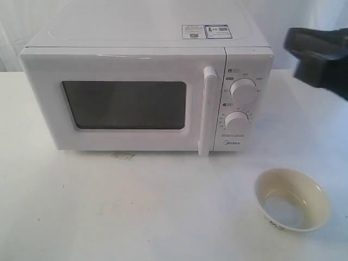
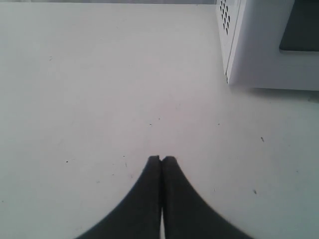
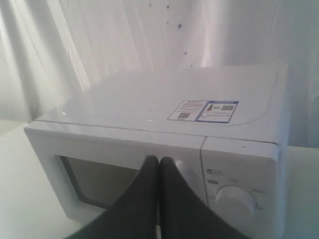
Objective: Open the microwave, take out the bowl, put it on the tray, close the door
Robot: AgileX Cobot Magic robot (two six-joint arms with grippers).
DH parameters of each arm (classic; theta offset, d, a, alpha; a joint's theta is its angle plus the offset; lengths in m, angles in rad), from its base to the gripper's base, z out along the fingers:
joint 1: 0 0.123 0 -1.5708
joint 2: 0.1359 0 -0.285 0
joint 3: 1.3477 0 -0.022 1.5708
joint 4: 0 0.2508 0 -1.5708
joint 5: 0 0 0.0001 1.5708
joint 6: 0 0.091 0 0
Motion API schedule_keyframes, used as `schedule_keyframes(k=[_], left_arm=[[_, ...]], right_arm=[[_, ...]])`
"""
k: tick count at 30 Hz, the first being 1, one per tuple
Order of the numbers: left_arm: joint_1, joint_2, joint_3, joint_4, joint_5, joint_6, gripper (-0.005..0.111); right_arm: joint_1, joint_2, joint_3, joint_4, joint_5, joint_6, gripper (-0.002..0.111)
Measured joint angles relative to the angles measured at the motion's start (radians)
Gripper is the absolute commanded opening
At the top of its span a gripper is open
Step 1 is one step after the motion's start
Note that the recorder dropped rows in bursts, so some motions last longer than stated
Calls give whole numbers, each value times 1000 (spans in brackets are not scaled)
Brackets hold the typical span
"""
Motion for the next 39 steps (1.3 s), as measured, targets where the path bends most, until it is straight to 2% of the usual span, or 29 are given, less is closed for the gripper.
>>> schedule_keyframes(k=[6, 12, 17, 23, 27, 35, 37, 39], left_arm=[[0, 0, 0, 0, 0, 0, 0], [0, 0, 0, 0, 0, 0, 0], [0, 0, 0, 0, 0, 0, 0], [0, 0, 0, 0, 0, 0, 0], [0, 0, 0, 0, 0, 0, 0], [0, 0, 0, 0, 0, 0, 0], [0, 0, 0, 0, 0, 0, 0], [0, 0, 0, 0, 0, 0, 0]], right_arm=[[-185, -276, 154, -2, 77, 0, 0], [-281, -572, 330, -2, 94, -9, 0], [-291, -702, 439, -2, 89, -8, 0], [-291, -722, 601, 4, 13, -8, 0], [-291, -744, 612, 9, 0, -7, 0], [-291, -744, 612, 2, 106, -3, 0], [-291, -744, 612, -161, 156, 82, 0], [-291, -744, 612, -436, 235, 304, 0]])
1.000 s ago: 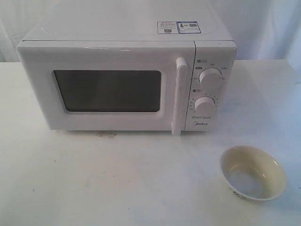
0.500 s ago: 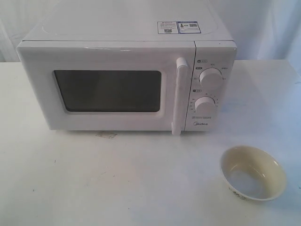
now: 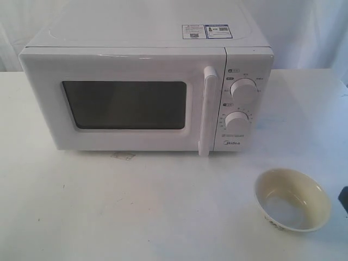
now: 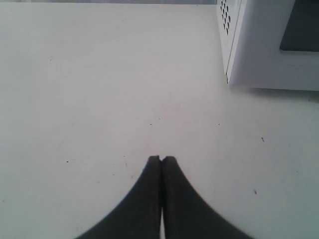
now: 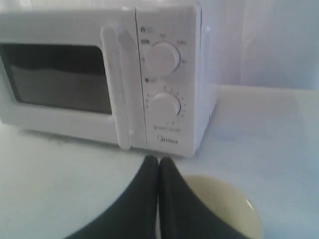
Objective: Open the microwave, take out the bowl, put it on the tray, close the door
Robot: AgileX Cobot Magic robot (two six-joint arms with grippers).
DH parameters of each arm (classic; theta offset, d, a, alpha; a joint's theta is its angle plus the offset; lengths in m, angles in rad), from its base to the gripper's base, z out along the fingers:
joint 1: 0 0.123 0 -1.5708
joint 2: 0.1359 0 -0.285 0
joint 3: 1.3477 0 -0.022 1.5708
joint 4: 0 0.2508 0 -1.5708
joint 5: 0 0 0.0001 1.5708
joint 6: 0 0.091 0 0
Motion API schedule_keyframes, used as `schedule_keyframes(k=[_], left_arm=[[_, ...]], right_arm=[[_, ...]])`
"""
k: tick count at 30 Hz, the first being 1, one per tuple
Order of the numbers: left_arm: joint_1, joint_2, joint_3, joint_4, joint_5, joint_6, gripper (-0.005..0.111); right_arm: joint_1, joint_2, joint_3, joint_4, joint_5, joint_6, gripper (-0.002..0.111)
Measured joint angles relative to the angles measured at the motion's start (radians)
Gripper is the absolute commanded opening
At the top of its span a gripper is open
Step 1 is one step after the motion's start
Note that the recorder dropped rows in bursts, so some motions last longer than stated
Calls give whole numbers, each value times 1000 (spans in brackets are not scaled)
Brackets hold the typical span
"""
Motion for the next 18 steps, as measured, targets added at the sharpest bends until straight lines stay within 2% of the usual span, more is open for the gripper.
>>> schedule_keyframes(k=[1, 3, 6, 18], left_arm=[[0, 0, 0, 0, 0, 0, 0], [0, 0, 0, 2, 0, 0, 0], [0, 0, 0, 2, 0, 0, 0], [0, 0, 0, 2, 0, 0, 0]], right_arm=[[0, 0, 0, -183, 32, 180, 0], [0, 0, 0, -434, 53, 455, 0], [0, 0, 0, -655, 108, 674, 0], [0, 0, 0, -697, 114, 716, 0]])
